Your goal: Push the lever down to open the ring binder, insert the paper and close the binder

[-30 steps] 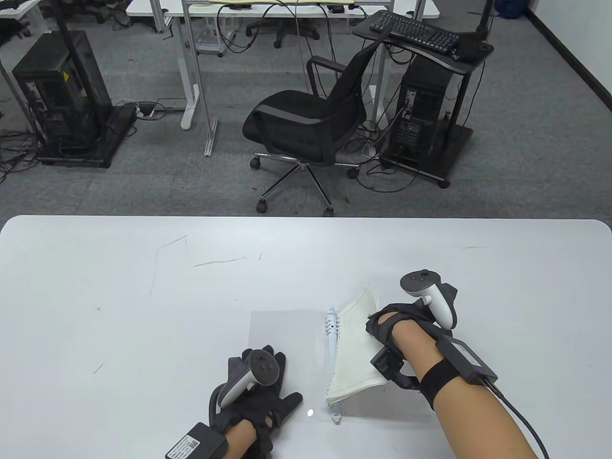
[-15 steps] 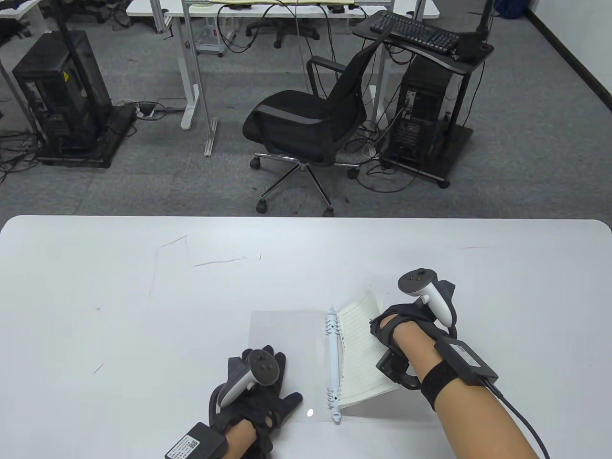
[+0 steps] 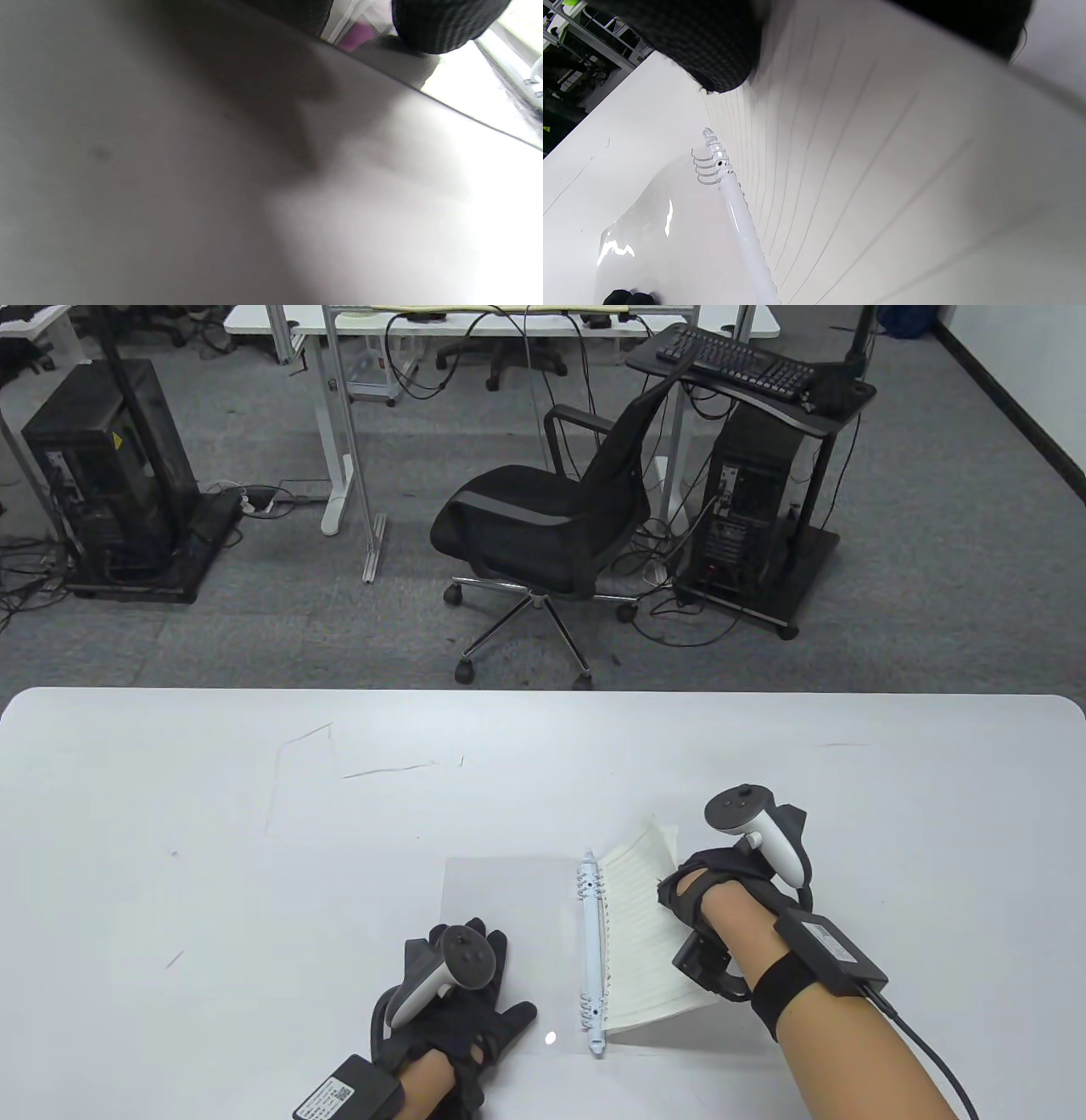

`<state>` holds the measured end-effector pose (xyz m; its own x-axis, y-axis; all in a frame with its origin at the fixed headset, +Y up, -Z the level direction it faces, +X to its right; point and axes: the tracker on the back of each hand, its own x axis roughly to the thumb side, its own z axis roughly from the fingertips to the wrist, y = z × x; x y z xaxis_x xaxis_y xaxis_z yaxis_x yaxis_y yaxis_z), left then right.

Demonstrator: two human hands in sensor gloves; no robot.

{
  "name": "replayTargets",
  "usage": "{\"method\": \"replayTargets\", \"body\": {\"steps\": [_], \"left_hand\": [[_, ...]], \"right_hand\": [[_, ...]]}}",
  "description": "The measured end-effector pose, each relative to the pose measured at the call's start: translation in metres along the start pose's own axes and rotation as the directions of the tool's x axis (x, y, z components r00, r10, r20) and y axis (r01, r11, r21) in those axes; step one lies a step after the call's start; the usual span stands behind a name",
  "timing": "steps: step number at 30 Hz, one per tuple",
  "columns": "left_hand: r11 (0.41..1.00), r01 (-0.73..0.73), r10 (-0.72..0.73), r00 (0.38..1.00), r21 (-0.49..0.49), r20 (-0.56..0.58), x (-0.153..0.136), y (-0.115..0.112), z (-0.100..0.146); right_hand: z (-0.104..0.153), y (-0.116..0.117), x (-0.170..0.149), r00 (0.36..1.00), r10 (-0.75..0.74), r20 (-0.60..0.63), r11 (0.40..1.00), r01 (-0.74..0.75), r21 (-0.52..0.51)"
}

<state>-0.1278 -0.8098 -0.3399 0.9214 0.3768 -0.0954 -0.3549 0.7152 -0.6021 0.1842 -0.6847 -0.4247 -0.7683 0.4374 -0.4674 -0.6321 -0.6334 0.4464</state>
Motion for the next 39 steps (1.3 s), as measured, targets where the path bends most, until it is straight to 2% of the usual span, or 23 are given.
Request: {"method": "replayTargets", "body": {"steps": [12,19,28,39], "left_hand": [[1.0,0.0,0.0,1.0,0.0,0.0,0.0,0.0,0.0],[1.0,0.002,-0.002,1.0,0.001,0.0,0.0,0.0,0.0],[1.0,0.002,-0.002,1.0,0.001,0.0,0.0,0.0,0.0],[1.0,0.002,-0.002,1.0,0.001,0.0,0.0,0.0,0.0]], "right_hand": [[0.0,-0.001,-0.003,0.999,0.044,-0.011,0.999,-0.045,-0.011],[-0.003,0.007,-0.008,0.999,0.043,-0.009,0.999,-0.043,0.0],[-0.004,0.001,-0.014,1.0,-0.016,-0.003,1.0,0.016,0.005],[-0.006,0.008,-0.015,0.998,-0.064,0.016,0.997,0.064,0.031]]}}
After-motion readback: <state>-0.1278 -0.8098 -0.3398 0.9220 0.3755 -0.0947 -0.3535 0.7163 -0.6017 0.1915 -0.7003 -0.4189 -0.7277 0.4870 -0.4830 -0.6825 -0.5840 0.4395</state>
